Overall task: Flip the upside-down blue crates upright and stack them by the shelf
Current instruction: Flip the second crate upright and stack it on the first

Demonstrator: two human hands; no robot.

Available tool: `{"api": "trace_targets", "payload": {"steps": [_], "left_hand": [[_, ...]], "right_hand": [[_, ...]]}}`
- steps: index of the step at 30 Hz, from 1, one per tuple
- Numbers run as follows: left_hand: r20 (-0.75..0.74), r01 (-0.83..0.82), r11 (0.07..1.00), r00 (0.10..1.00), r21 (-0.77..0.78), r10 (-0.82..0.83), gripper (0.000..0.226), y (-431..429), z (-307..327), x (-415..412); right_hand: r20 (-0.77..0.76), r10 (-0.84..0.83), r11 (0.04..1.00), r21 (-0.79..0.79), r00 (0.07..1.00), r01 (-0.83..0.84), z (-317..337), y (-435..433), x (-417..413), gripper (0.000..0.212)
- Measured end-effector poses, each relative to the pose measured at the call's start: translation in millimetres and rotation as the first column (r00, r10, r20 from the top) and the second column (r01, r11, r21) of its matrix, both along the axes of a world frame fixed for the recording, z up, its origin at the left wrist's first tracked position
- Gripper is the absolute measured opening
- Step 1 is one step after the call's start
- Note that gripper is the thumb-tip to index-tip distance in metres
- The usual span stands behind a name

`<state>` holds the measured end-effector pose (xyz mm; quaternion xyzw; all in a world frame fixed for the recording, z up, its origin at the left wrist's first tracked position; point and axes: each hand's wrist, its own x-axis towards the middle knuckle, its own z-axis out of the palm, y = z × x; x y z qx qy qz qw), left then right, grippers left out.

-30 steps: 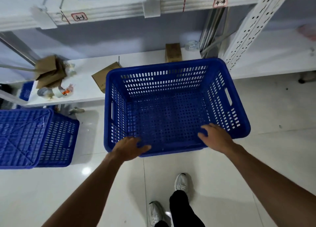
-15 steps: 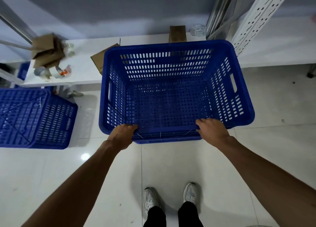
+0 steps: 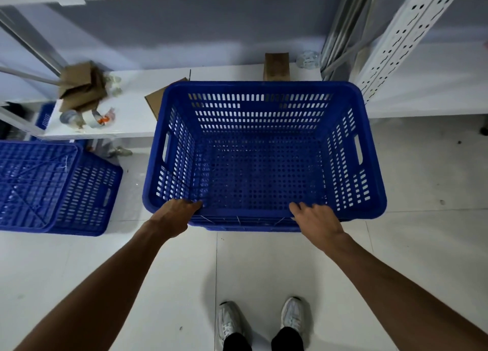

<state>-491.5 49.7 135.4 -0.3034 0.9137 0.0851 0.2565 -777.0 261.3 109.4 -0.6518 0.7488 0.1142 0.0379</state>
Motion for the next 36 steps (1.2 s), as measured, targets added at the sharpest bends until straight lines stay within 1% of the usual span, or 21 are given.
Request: {"api": "trace_targets", "payload": {"steps": [2, 4, 7, 9, 11, 14, 17, 19, 21, 24, 28, 31, 33, 36], "left_hand": [[0.013, 0.008, 1.000, 1.000, -0.025, -0.008, 0.060, -1, 0, 0], [0.001, -0.021, 0.999, 1.000, -0.033, 0.021, 0.058, 0, -1, -1], [-0.108, -0.065, 0.998, 0.992, -0.019, 0.062, 0.042, 12, -7, -10], [-0.200, -0.053, 0.999, 0.979, -0.004, 0.051, 0.029, 25, -16, -21], [-0.253, -0.050, 0.998, 0.967, -0.032, 0.040, 0.027, 32, -22, -31], [-0.293, -0.074, 0.995, 0.955, -0.067, 0.051, 0.025, 31, -20, -37], [-0.300, -0.087, 0.993, 0.952, -0.085, 0.057, 0.024, 38, -18, -34], [-0.311, -0.099, 0.993, 0.948, -0.069, 0.073, 0.024, 42, -20, -29], [-0.324, -0.084, 0.995, 0.944, -0.047, 0.065, 0.023, 46, -25, -25], [-0.323, -0.062, 0.997, 0.945, -0.041, 0.045, 0.019, 43, -29, -23], [-0.299, -0.058, 0.994, 0.954, -0.097, 0.027, 0.023, 31, -32, -22], [-0.266, -0.104, 0.987, 0.962, -0.126, 0.068, 0.029, 29, -32, -17], [-0.249, -0.117, 0.984, 0.965, -0.130, 0.082, 0.028, 31, -29, -18], [-0.196, -0.065, 0.991, 0.980, -0.120, 0.041, 0.031, 30, -23, -19]], "right_hand": [[-0.039, -0.003, 0.999, -0.036, 0.999, 0.002, -4, -1, 3, 0.045], [-0.057, -0.031, 0.997, -0.069, 0.998, 0.027, -10, -2, 3, 0.044], [-0.057, -0.087, 0.992, -0.093, 0.995, 0.082, -14, -4, 5, 0.051], [-0.052, -0.117, 0.991, -0.075, 0.992, 0.113, -15, -5, 8, 0.054], [-0.057, -0.119, 0.991, -0.061, 0.991, 0.115, -16, -6, 8, 0.053], [-0.070, -0.114, 0.991, -0.080, 0.991, 0.108, -20, -7, 4, 0.051], [-0.083, -0.072, 0.992, -0.106, 0.994, 0.063, -20, -6, 5, 0.058], [-0.096, -0.008, 0.992, -0.128, 0.995, -0.005, -20, -7, 2, 0.064], [-0.111, 0.023, 0.991, -0.127, 0.994, -0.037, -18, -12, -4, 0.066], [-0.143, 0.034, 0.989, -0.135, 0.989, -0.053, -16, -25, -12, 0.057], [-0.114, 0.011, 0.981, -0.192, 0.993, -0.033, -18, -33, -5, 0.049], [-0.075, -0.008, 0.980, -0.201, 0.997, -0.007, -20, -31, 3, 0.049], [-0.035, -0.004, 0.979, -0.202, 0.999, -0.003, -17, -32, 2, 0.050], [-0.018, 0.026, 0.983, -0.182, 0.999, -0.029, -8, -34, -2, 0.048]]}}
